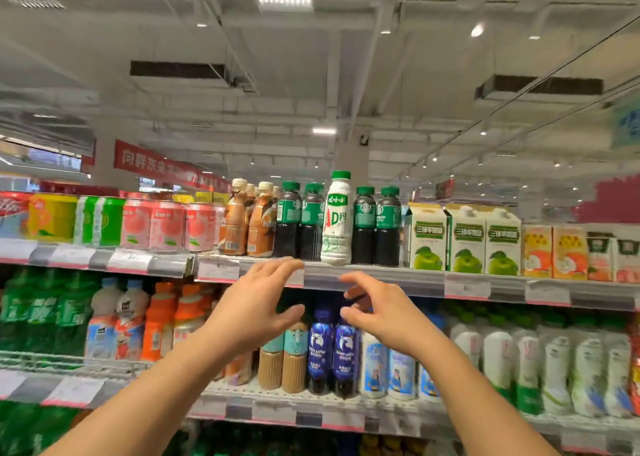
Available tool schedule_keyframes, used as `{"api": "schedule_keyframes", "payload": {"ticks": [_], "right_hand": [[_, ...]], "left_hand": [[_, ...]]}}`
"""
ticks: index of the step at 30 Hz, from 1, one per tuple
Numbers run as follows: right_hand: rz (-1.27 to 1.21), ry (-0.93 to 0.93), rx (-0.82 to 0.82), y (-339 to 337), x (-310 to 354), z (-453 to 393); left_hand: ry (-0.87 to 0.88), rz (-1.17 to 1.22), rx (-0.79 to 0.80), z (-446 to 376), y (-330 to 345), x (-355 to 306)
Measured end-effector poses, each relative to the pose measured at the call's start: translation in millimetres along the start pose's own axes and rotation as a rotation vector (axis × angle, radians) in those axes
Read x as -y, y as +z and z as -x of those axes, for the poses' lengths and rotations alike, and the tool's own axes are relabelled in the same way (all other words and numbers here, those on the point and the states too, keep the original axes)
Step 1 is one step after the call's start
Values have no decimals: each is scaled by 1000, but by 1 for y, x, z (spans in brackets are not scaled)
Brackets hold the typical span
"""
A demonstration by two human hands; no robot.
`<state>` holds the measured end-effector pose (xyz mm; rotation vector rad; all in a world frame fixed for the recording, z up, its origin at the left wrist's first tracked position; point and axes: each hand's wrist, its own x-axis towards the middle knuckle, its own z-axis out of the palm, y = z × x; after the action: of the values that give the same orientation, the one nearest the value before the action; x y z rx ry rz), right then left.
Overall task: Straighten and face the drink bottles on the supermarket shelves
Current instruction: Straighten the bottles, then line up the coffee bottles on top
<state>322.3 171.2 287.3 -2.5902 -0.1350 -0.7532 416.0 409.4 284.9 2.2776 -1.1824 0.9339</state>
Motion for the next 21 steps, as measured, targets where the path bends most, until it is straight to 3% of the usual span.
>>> {"api": "schedule_keyframes", "payload": {"ticks": [4,11,21], "right_hand": [[139,-20,-110,-38,11,-44],[419,-33,-339,-75,35,-120],[626,141,-250,-79,50,-195]], "left_hand": [[7,-33,-43,-31,15,18],[-27,-56,17,-39,59,45],[19,-176,34,-39,85,61]]}}
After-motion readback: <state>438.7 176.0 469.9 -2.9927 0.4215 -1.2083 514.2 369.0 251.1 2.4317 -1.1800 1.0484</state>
